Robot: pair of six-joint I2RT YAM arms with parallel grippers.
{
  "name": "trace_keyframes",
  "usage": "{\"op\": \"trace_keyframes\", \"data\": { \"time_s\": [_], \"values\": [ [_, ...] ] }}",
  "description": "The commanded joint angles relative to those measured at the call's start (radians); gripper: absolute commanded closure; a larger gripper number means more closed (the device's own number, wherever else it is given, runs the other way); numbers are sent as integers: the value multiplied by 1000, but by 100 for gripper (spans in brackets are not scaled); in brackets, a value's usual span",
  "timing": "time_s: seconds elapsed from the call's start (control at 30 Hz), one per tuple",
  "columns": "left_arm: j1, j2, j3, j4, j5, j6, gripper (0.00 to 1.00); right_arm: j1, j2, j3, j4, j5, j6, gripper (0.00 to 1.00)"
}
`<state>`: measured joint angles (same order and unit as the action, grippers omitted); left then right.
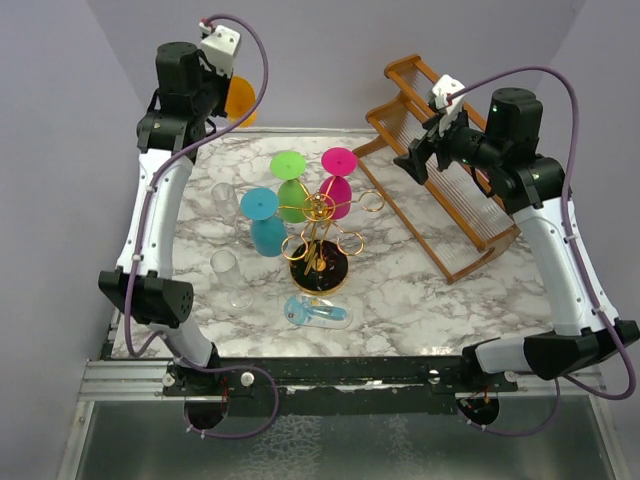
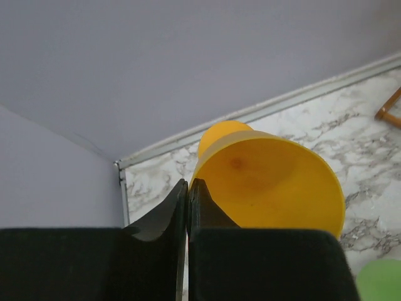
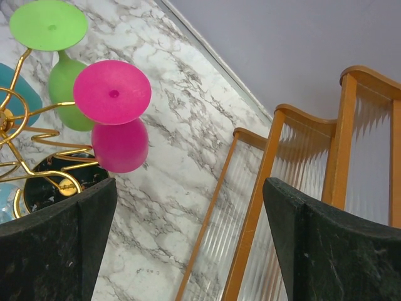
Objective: Place the wine glass upside down on the wine glass rack
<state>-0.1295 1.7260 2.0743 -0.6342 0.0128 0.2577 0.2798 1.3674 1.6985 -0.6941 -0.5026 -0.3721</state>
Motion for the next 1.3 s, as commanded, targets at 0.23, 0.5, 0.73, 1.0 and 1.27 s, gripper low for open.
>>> {"op": "trace_keyframes", "data": {
  "time_s": [0.23, 0.5, 0.73, 1.0, 1.27],
  "values": [
    [-16, -225, 17, 167, 116, -198, 100, -11, -68, 15, 25, -20, -6, 1],
    [-24, -200, 91, 208, 381, -407, 100, -11, -28, 79, 83, -9, 144, 1],
    [-90, -146, 126, 259, 485, -505, 100, -11, 55, 184, 110, -106, 243, 1],
    [-187, -126, 112, 267, 525, -500, 100, -11, 106, 227, 152, -121, 361, 1],
    [-229, -112, 116, 269, 554, -471, 100, -12, 117, 193, 203, -18, 512, 7]
  ]
}}
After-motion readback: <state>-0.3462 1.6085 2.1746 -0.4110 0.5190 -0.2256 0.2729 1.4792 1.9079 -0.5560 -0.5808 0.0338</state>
